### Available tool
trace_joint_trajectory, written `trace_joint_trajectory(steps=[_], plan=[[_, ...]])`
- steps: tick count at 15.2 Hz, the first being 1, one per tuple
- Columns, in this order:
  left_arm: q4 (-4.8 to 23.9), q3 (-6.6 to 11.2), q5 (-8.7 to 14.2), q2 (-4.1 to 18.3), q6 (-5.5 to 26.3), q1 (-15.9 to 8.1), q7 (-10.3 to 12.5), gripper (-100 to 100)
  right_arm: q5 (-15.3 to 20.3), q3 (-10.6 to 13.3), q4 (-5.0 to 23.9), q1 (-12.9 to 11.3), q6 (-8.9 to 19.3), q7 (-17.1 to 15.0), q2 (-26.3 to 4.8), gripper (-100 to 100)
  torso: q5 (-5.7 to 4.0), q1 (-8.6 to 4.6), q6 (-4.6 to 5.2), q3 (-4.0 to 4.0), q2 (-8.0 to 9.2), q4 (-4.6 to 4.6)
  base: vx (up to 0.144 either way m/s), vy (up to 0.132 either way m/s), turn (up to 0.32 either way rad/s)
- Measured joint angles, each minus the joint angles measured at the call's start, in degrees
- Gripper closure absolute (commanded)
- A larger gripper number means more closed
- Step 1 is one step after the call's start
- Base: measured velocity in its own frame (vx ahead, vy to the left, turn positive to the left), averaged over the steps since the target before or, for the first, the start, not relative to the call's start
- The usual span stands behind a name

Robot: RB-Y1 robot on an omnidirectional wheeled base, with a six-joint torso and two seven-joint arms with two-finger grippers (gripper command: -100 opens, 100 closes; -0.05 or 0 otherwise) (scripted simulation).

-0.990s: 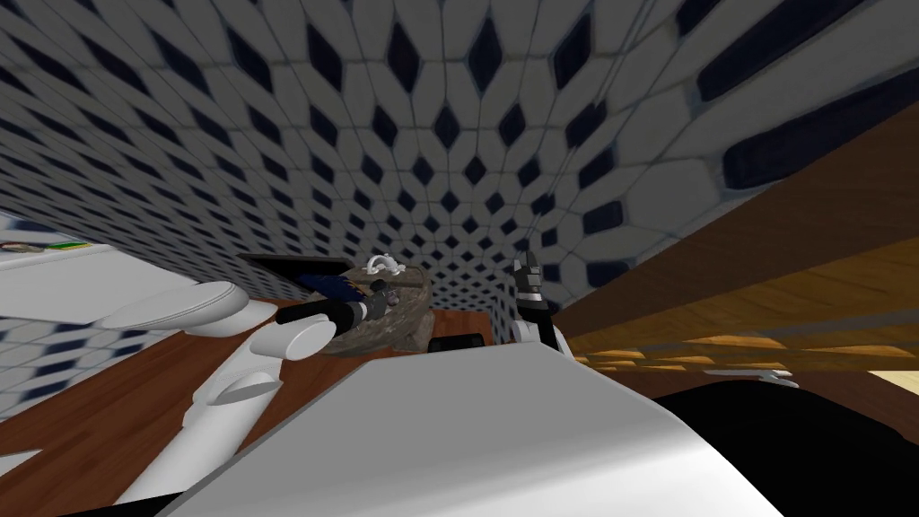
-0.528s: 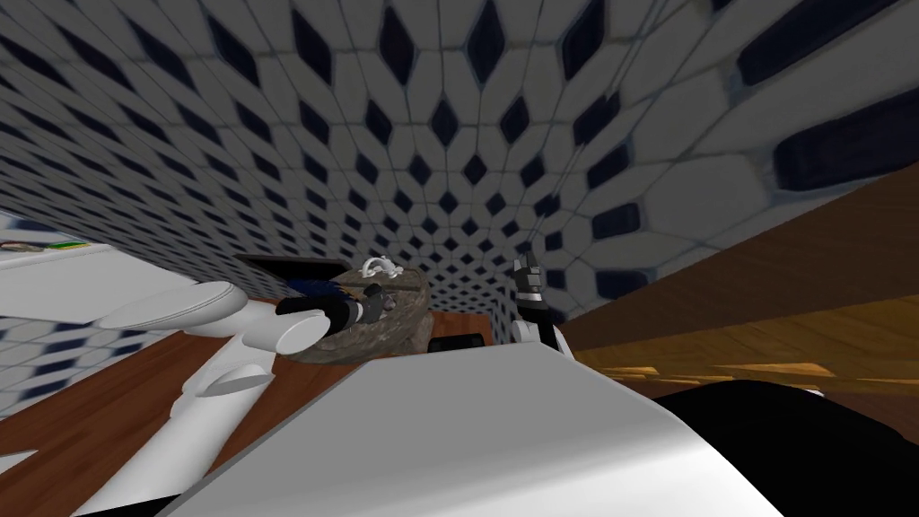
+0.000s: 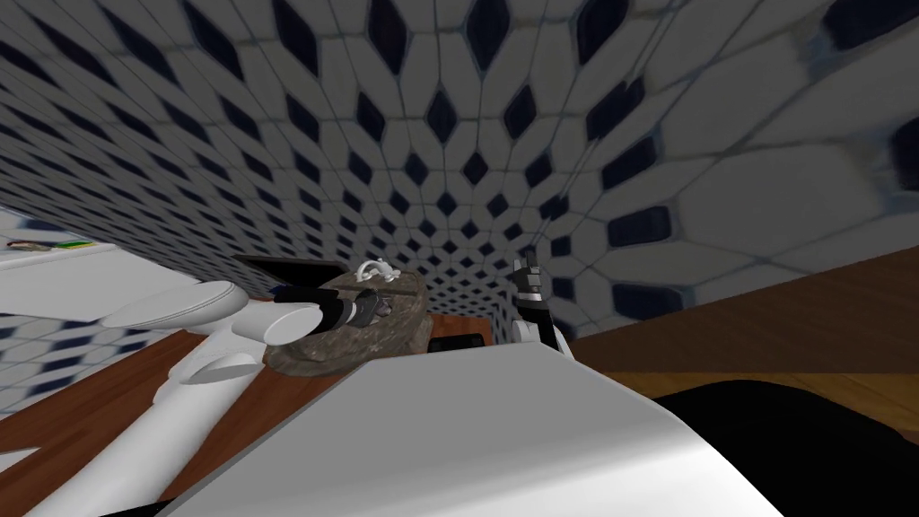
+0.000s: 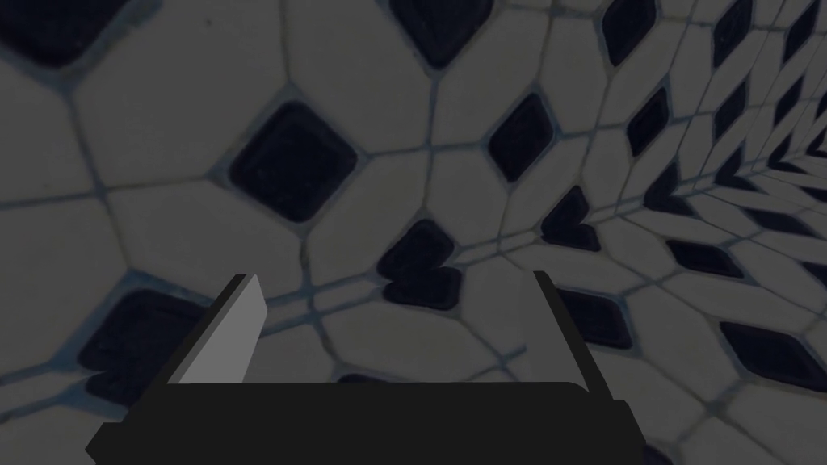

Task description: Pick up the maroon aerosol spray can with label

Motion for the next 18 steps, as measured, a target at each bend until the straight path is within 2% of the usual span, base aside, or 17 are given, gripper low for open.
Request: trace_joint_trajectory(steps=[18], plan=[[3.6, 2.24, 8.0, 11.5, 19.8, -6.8, 0.3, -100, 0.0, 0.0, 0.0, 0.0, 0.0, 0.0, 0.0, 0, 0.01, 0.05, 0.0, -0.01, -0.02, -0.01, 0.071, -0.03, 0.037]])
